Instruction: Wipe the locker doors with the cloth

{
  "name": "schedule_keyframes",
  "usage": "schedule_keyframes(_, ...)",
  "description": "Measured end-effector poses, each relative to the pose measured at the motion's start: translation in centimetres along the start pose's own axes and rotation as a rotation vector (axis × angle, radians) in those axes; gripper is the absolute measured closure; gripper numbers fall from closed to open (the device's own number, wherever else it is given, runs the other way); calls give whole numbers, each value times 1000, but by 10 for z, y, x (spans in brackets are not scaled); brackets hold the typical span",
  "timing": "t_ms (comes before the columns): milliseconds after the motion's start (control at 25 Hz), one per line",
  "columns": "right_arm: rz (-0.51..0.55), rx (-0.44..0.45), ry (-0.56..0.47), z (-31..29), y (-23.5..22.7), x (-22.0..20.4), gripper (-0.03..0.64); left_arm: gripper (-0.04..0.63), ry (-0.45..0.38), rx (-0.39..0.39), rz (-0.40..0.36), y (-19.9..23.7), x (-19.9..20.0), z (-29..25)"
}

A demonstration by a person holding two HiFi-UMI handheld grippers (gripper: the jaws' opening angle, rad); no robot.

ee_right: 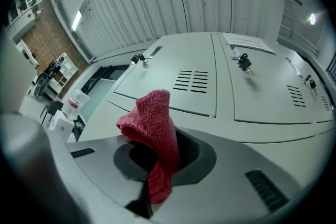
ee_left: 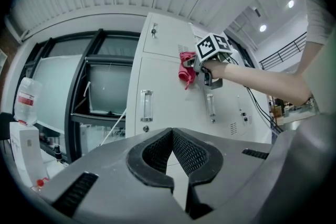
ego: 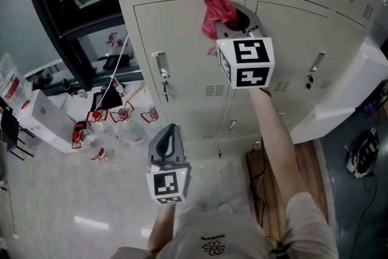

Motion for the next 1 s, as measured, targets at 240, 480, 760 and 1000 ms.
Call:
schedule_keyframes(240, 11, -59, 22, 16, -34, -9, 586, 578, 4, -3, -7, -3, 0, -2)
schedule_keyframes(480, 24, -116, 43, 27, -58, -17, 586, 578, -3, 4, -4, -1, 1, -2)
schedule_keyframes(760, 7, -156, 57, 35, -74, -22, 586, 578, -7, 17, -6, 4, 1, 2)
schedule_keyframes(1000, -22, -177, 64, 36, -74, -21, 586, 578, -2, 38, -4, 12, 0, 11)
Point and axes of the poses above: the fingertips, and each gripper's own axes: z backward along the fingers, y to its left, x out of its top, the point moved 6 cm from there along z, backward along the fingers, and after that the axes turned 3 degrees about x, right-handed, at the moved point
